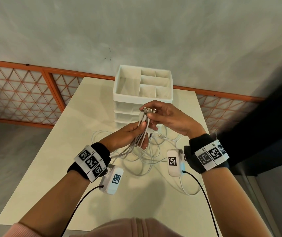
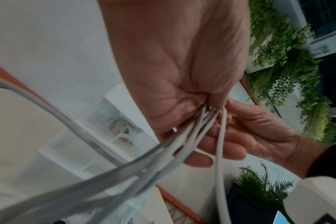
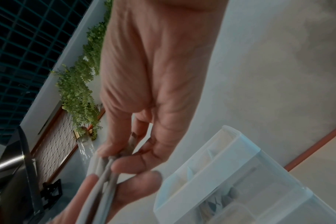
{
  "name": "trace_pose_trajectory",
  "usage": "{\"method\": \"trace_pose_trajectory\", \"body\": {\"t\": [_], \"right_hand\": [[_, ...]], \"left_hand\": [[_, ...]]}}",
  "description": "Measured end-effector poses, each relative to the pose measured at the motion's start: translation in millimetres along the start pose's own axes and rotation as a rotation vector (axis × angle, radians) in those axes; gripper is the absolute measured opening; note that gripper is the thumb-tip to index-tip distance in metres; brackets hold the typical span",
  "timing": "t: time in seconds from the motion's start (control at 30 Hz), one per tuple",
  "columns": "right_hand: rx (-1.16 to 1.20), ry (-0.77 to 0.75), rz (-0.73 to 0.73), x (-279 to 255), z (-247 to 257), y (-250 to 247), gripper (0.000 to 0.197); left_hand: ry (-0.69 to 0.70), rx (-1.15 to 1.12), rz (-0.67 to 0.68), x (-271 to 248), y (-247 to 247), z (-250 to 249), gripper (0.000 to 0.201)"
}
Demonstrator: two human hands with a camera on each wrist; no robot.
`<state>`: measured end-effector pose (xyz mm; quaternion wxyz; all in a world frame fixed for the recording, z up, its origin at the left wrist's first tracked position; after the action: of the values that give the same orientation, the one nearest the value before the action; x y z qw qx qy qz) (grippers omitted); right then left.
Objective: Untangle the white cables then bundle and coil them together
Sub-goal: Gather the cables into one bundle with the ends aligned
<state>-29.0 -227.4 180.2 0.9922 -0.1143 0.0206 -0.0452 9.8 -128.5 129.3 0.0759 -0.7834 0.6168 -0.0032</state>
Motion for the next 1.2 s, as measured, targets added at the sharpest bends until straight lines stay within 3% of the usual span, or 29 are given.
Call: {"method": "trace_pose_trajectory", "body": {"t": [0.17,0.4,0.57,0.83,0.97,1.2], "right_hand": [[-0.069,-0.013,-0.115,9,2,-7,0.026],[-0.075,0.003,-0.152,16,-1,-5,0.018],[-0.057,0.013,-0.178,19,-8,-9,0.014],[-0.066,0.023,-0.143,20,-9,-12,0.013],[-0.102,0.049,-0.162,20,-9,-13,0.011],[-0.097,0.031,-0.228,17,-8,-17,0.013]], "left_hand": [[0.035,-0.089,-0.127,7,-7,-1,0.038],[0.125,-0.083,-0.338,13,-22,1,0.034],[0.163,0.058,-0.271,16,-21,-3,0.025],[0.108,-0.077,-0.211,15,-20,2,0.037],[0.095,-0.037,-0.205,15,-19,-2,0.042],[0.072,-0.080,-0.239,15,-15,1,0.032]]}}
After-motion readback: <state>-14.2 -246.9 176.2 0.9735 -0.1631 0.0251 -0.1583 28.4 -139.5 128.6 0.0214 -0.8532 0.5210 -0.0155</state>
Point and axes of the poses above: each hand's wrist, its own x-axis towards the middle knuckle, its own y-axis out of the palm, z = x × y, the point moved 7 cm from there along x, towards the middle knuckle, and after that the axes turned 2 degrees about -x, right-handed, at the moved point
